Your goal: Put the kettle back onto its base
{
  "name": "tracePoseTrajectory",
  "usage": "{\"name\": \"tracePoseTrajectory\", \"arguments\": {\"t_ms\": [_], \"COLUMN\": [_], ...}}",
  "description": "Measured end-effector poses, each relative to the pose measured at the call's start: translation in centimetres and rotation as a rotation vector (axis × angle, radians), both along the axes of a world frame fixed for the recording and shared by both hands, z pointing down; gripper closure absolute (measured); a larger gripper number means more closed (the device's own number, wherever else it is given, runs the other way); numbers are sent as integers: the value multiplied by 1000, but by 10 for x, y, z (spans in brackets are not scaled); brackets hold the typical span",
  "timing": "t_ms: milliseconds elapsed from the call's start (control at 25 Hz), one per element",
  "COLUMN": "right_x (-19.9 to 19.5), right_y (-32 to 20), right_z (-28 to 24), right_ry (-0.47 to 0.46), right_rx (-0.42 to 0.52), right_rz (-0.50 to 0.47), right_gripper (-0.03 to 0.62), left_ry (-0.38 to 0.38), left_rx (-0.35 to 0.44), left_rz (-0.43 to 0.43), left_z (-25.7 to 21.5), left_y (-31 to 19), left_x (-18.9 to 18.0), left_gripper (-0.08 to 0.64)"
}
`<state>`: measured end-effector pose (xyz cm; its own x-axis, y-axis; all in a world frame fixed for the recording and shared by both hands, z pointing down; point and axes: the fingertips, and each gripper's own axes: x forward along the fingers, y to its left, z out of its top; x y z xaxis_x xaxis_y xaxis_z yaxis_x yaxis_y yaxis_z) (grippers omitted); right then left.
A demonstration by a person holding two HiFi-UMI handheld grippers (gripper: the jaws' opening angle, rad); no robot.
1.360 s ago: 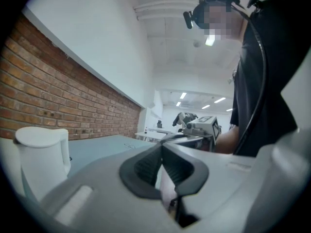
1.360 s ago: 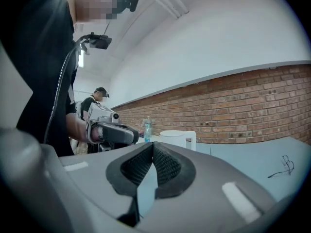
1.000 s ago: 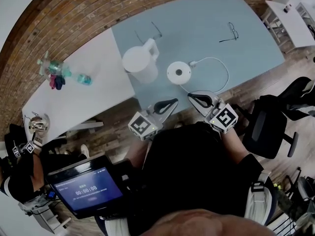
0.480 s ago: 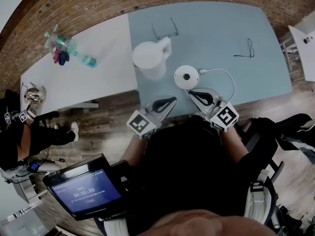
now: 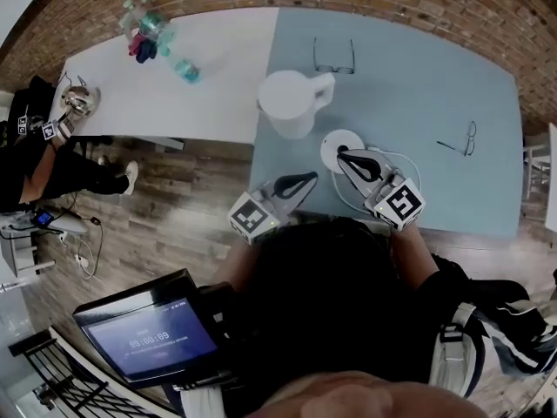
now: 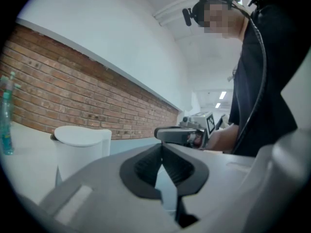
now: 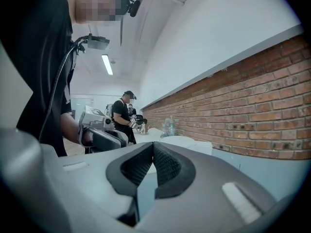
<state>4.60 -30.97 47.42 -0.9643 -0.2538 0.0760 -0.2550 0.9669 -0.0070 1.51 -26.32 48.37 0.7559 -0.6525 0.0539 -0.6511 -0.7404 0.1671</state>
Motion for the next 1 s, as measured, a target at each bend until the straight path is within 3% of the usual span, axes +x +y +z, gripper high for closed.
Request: {"name": "tracePoseTrajectory", "arguments": {"t_ms": [480,1000], "right_x": [-23,-46], "right_y": [-16,-63], "right_z": [8,36], "right_ry": [6,85], "right_rx": [-14,-36], "right_rz": [-76,14], "right_gripper": [588,588], "left_ry": [-5,5], "left_rx": [-14,-22], "left_rz": [-122,-175], "left_z": [-5,-2], "left_y": [-1,5], "left_x": [-24,-48], "left_gripper": [558,558]}}
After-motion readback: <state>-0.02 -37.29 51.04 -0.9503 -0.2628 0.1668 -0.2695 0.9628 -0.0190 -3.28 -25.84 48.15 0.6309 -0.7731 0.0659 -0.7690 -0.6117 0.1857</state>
